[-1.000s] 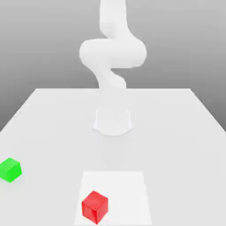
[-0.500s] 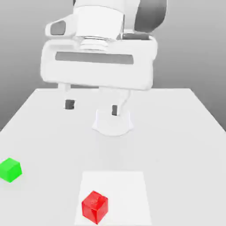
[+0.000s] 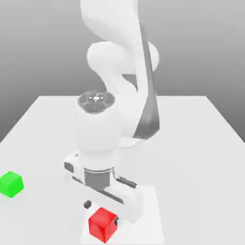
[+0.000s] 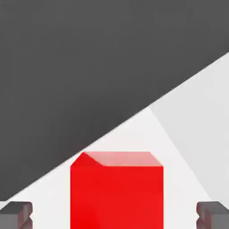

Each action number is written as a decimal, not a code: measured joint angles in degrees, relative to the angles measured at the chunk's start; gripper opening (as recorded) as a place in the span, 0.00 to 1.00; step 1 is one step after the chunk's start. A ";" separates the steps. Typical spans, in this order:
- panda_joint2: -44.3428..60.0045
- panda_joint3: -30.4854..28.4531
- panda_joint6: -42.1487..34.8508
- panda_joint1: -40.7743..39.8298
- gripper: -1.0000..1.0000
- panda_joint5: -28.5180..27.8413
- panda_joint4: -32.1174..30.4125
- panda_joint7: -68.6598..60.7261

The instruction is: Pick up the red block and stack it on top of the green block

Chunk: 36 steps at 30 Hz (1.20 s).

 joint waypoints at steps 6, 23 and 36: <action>0.66 -0.08 0.63 0.06 0.00 -0.20 0.10 0.17; -14.61 -9.34 -11.90 -17.69 0.00 4.74 -2.76 -26.92; -6.81 -11.81 -4.16 -28.95 1.00 9.80 -2.89 -43.21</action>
